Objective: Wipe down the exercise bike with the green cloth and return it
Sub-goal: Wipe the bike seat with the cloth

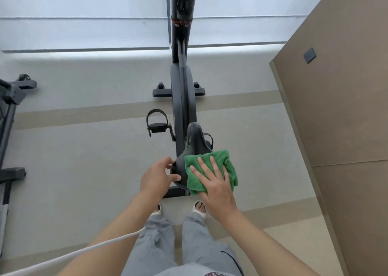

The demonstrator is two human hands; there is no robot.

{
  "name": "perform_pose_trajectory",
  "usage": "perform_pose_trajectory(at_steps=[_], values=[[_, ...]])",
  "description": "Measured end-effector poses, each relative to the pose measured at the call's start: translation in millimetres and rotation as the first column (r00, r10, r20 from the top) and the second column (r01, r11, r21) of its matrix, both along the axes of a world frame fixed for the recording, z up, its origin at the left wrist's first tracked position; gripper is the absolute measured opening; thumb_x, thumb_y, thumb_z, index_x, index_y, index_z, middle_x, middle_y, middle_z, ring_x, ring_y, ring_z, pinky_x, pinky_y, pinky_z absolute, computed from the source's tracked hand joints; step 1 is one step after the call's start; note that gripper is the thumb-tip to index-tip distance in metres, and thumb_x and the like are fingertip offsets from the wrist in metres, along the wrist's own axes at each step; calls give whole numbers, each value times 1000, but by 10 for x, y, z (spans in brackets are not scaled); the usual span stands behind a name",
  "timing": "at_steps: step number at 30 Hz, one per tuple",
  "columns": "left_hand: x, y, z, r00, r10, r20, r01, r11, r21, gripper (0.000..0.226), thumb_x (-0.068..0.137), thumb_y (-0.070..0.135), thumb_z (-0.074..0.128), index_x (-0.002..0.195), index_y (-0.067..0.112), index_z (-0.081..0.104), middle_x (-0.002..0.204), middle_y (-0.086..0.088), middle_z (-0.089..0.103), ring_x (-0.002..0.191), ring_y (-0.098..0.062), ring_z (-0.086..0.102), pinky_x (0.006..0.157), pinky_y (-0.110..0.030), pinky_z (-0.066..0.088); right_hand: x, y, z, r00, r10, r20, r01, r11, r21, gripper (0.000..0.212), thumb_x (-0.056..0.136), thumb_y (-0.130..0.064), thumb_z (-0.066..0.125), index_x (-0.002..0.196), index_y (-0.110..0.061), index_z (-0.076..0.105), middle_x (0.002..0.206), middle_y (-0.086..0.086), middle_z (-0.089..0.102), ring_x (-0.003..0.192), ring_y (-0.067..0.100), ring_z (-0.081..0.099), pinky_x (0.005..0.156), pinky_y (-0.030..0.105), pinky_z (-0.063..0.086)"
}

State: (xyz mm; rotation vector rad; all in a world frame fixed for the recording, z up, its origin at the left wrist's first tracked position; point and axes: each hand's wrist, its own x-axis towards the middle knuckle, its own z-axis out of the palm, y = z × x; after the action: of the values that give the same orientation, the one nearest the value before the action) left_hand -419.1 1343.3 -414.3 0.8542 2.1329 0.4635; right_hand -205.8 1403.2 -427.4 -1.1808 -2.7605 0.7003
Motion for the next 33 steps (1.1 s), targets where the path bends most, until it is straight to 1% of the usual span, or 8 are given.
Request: perform_pose_trajectory(at_steps=[5,9,15,17,23,26,29,33], values=[[65,55,64,994,-48,-97,44,998,-44,36,84,32,84,114,30,64,121,9,72,103,-26,67,77,-35,46,-103,324,-2,995,84,51,-84,996,6,66,96,-33,48,160,-43,38,173,-15,22,164,25,9,126,60,15],[151,57,104,986,-71,-152,58,995,-86,30,90,30,78,117,27,64,118,2,73,104,-31,67,82,-42,54,-551,888,-21,992,101,74,-97,993,-63,59,103,-32,55,159,-42,41,175,-10,18,162,35,11,122,61,30],[392,-158,146,977,-111,-183,90,989,-120,58,104,27,61,158,38,42,137,-3,66,123,-31,63,91,-40,51,-1171,1283,6,990,33,136,-7,982,-186,48,102,-31,56,150,-34,54,171,-1,21,157,40,11,116,65,37],[463,-294,161,986,-80,-148,62,991,-121,63,104,22,60,160,40,38,139,3,65,116,-26,65,89,-36,50,-1099,1197,12,989,36,141,-14,988,-155,50,100,-25,57,149,-35,55,172,-3,18,159,41,7,115,67,37],[518,-549,247,986,160,-52,-161,987,-19,38,97,13,62,127,33,73,100,12,74,63,3,62,71,-28,52,-626,491,28,984,161,75,-159,987,-30,51,94,-31,64,144,-36,60,170,-9,33,163,30,8,123,68,15],[414,-621,318,977,202,-66,-201,979,21,33,94,10,60,117,28,76,106,12,73,70,-2,64,81,-31,56,-416,80,36,975,221,29,-221,975,8,63,88,-29,72,148,-38,57,170,-8,35,162,32,15,124,66,16],[234,-720,353,968,243,-57,-241,970,44,33,92,8,57,105,32,76,85,11,69,60,-3,55,71,-29,49,-291,-266,12,955,290,63,-291,956,21,70,82,-28,79,148,-34,58,172,-4,30,161,37,17,124,65,22],[-38,-897,447,976,217,-8,-217,975,58,35,93,9,56,99,39,74,84,13,69,66,-6,61,67,-28,47,-586,-59,138,948,301,109,-305,952,20,59,93,-26,66,151,-35,55,171,-7,32,162,32,14,127,61,9]])
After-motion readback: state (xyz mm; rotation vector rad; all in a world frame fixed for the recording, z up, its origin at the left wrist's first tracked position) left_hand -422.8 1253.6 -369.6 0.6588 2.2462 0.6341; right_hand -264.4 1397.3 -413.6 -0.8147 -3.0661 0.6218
